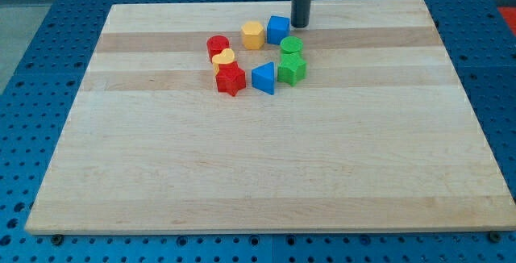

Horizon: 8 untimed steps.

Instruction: Place the blue cube towards the right side of the yellow hexagon

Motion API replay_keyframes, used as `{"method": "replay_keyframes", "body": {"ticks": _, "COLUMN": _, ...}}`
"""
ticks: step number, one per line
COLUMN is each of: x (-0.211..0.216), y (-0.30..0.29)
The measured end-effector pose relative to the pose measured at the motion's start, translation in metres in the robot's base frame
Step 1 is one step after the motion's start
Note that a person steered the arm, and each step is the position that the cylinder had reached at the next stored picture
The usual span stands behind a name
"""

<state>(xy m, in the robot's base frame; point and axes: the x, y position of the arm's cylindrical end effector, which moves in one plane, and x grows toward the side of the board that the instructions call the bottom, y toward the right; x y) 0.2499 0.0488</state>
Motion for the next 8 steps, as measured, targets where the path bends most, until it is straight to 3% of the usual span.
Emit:
{"method": "replay_keyframes", "body": {"ticks": 3, "x": 0.003, "y": -0.033}}
{"method": "replay_keyframes", "body": {"ticks": 8, "x": 0.014, "y": -0.033}}
